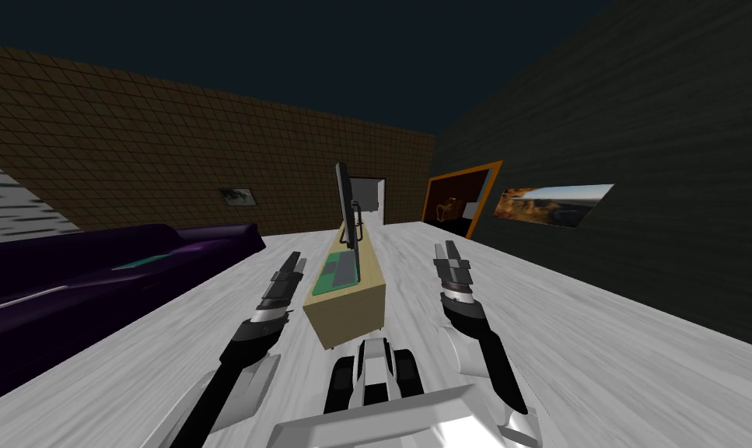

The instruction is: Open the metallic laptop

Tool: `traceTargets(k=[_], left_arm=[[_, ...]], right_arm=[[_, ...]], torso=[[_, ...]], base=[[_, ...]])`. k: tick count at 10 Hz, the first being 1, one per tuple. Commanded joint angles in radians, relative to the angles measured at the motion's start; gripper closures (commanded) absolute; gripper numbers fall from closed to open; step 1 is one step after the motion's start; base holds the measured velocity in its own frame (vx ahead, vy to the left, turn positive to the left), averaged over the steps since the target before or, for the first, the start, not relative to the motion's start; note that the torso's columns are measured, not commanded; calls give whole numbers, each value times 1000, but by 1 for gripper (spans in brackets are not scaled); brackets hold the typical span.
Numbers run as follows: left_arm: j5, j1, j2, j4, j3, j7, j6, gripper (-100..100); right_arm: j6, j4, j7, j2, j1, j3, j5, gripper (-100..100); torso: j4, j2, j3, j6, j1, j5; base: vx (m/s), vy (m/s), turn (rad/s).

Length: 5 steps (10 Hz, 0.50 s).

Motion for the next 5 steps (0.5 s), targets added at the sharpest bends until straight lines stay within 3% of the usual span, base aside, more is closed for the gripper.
traceTargets(k=[1, 5], left_arm=[[-26, 11, 15, 19, 21, -23, 52, -100], [-60, 21, 50, 49, 52, -52, 124, -100]], right_arm=[[0, 0, 0, 0, 0, 0, 0, 0], [0, 0, 0, 0, 0, 0, 0, 0]], torso=[[0, -1, 0, 0, -1, 0], [0, 1, 1, 0, -3, -1]], base=[[81, -204, 41], [49, -157, 33]])
